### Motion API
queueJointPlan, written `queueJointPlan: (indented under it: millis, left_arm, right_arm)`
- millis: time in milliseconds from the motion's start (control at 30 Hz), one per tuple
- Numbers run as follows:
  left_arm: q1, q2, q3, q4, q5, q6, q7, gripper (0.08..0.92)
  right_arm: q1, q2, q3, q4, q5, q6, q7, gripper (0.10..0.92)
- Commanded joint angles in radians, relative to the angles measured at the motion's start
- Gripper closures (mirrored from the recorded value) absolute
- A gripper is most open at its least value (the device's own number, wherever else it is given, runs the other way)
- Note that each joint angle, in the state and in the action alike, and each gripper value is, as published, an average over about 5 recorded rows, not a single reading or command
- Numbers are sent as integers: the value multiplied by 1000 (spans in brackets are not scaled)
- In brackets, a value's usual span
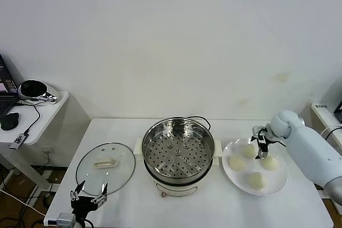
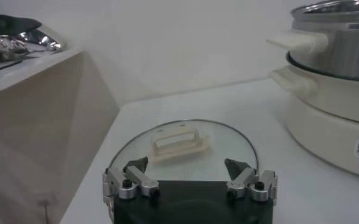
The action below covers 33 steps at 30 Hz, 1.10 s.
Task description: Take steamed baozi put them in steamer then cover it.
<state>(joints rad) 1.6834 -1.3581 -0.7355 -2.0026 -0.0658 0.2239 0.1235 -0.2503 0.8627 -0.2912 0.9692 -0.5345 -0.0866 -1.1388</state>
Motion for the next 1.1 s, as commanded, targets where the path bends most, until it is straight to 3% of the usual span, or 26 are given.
queueJointPlan:
  millis: [33, 500, 800, 1100]
  left_arm:
    - [3, 3, 0, 10, 1, -4, -2, 177]
    - [3, 6, 4, 25, 2, -8, -3, 177]
    - [2, 4, 6, 24, 3, -8, -1, 177]
    - [2, 2, 10, 19, 4, -9, -1, 177]
  right_arm:
    - [13, 27, -16, -46, -18, 3, 21, 203]
    - [14, 49, -21, -67, -13, -8, 43, 210]
    - [8, 32, -18, -45, -3, -19, 26, 445]
    - [39, -26, -24, 31, 61, -45, 7, 520]
